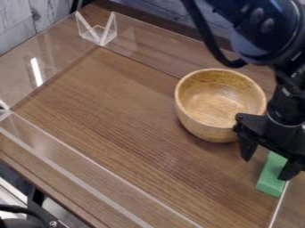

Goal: Put green stick into wooden bowl

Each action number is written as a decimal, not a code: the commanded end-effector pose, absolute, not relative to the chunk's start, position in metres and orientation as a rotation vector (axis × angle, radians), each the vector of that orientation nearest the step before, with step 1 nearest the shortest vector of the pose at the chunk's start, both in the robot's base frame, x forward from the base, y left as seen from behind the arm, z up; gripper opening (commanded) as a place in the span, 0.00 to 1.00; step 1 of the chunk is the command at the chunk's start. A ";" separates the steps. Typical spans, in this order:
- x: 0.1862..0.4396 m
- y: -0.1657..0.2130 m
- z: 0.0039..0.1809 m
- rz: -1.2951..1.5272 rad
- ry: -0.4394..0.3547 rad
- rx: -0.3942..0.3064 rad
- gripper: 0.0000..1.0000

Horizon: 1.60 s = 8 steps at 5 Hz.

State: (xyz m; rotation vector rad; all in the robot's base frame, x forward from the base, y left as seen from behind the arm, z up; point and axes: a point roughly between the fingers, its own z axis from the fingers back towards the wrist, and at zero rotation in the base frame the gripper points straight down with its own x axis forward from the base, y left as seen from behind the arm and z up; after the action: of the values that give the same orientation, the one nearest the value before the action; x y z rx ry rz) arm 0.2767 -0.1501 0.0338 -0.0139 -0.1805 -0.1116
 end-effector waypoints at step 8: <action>0.279 -0.131 0.048 -0.052 -0.167 -0.009 0.00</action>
State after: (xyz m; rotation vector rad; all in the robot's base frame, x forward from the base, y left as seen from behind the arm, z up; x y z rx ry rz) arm 0.2699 -0.1280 0.0304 0.0159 -0.1099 -0.0591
